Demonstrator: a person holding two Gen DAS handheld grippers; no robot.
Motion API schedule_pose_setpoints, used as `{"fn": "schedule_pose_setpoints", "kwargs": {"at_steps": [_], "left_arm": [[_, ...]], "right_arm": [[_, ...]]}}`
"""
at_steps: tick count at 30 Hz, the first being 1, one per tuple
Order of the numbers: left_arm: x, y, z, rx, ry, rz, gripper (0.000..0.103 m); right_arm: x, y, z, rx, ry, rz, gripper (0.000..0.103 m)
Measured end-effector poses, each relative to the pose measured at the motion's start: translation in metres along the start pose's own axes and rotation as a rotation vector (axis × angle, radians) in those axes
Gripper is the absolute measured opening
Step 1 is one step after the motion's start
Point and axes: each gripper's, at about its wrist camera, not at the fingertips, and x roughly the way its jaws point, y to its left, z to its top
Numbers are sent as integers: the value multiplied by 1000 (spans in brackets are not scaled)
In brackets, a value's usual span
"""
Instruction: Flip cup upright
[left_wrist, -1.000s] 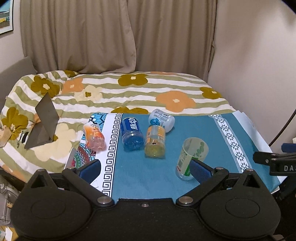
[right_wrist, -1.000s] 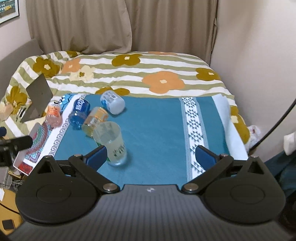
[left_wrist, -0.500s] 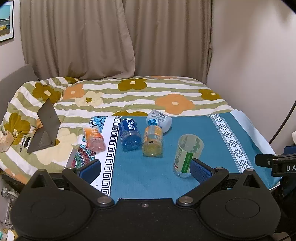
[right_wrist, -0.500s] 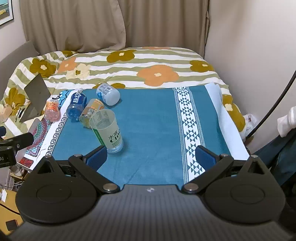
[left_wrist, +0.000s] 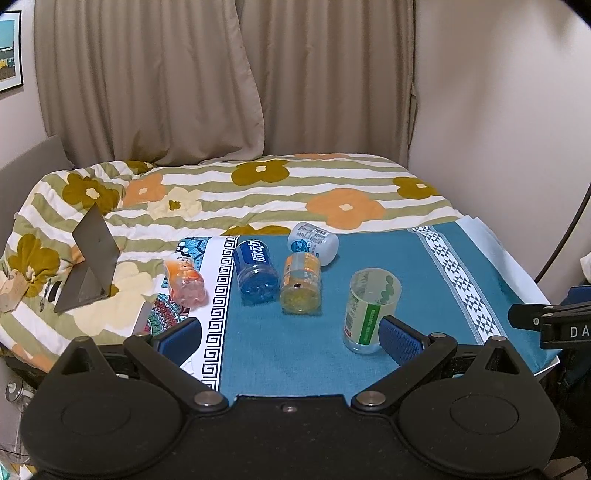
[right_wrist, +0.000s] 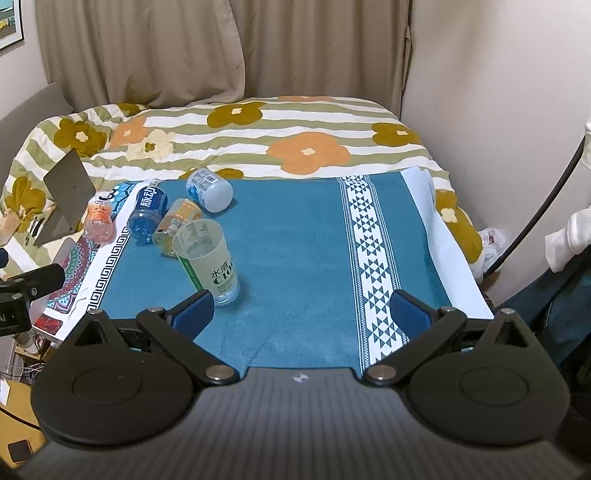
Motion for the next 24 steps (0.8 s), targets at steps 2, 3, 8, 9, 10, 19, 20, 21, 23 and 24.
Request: {"fn": "schedule_pose_setpoints", "kwargs": {"at_steps": [2, 3, 8, 9, 10, 19, 20, 21, 23, 24], "left_arm": [[0, -1, 0, 1, -2, -1, 103], [-1, -1, -1, 2, -2, 0, 103], [-1, -3, 0, 7, -1, 3, 103], [-1, -3, 0, 9, -3, 3, 103], [-1, -3, 1, 11, -5, 3, 103], [-1, -3, 3, 15, -15, 16, 103], [0, -2, 3, 15, -15, 18, 103], [0, -3, 3, 16, -15, 19, 103], [0, -3, 4, 18, -15, 21, 103], [0, -3, 4, 20, -16, 21, 103]], "right_arm": [[-1, 0, 0, -1, 0, -1, 103], [-1, 0, 0, -1, -1, -1, 103], [1, 0, 0, 1, 2, 0, 103], [1, 0, 0, 1, 0, 1, 103], [1, 1, 0, 0, -1, 1, 103], [1, -3, 0, 8, -8, -2, 103], [1, -3, 0, 9, -7, -2, 103], [1, -3, 0, 8, -7, -2, 103], [1, -3, 0, 10, -8, -3, 103], [1, -2, 0, 10, -7, -2, 103]]}}
